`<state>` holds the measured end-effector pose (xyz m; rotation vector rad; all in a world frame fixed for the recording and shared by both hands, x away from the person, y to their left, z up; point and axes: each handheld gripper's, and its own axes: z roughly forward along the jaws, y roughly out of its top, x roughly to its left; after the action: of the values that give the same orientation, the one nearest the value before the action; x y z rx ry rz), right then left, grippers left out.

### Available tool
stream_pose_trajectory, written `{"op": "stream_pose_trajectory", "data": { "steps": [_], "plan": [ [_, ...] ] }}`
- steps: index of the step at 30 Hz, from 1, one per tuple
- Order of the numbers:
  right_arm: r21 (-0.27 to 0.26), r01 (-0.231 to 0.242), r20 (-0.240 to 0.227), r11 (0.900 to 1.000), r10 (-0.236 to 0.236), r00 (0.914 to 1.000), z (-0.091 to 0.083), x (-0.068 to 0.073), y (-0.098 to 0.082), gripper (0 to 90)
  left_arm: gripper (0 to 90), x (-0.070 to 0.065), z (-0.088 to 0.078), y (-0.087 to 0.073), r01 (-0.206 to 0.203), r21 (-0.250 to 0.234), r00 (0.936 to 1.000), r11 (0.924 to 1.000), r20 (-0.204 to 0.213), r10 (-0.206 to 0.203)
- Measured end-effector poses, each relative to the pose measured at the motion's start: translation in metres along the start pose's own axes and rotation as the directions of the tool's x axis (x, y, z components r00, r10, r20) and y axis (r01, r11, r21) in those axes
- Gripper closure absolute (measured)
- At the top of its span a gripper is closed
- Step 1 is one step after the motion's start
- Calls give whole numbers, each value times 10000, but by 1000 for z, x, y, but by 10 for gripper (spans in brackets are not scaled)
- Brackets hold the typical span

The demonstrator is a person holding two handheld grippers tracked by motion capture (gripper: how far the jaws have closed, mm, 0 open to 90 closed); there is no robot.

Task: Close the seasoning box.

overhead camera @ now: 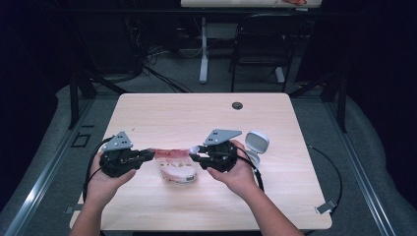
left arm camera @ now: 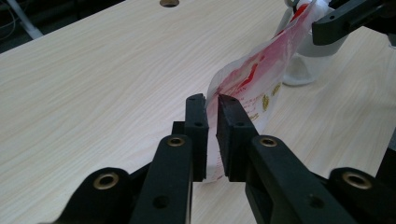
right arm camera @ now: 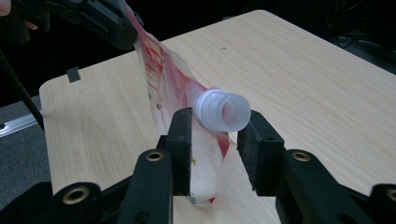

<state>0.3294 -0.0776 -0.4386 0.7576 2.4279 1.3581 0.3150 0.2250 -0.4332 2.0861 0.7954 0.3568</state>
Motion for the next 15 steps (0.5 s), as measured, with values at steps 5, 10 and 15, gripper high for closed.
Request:
{"op": "stream_pose_trajectory", "data": {
  "steps": [5,10,15],
  "plan": [
    [-30,-73,-108,10000,73,9999,0,0,0,676,900,0,-1,0,-8,12,10000,10000,-56,8],
    [-17,-22,-265,10000,22,9996,-1,1,0,684,900,0,0,0,43,15,9999,10000,-112,-43],
    [-2,-16,-287,10000,16,9996,-3,1,0,685,900,-1,-1,1,-6,3,10000,10000,-21,6]
  ]
}}
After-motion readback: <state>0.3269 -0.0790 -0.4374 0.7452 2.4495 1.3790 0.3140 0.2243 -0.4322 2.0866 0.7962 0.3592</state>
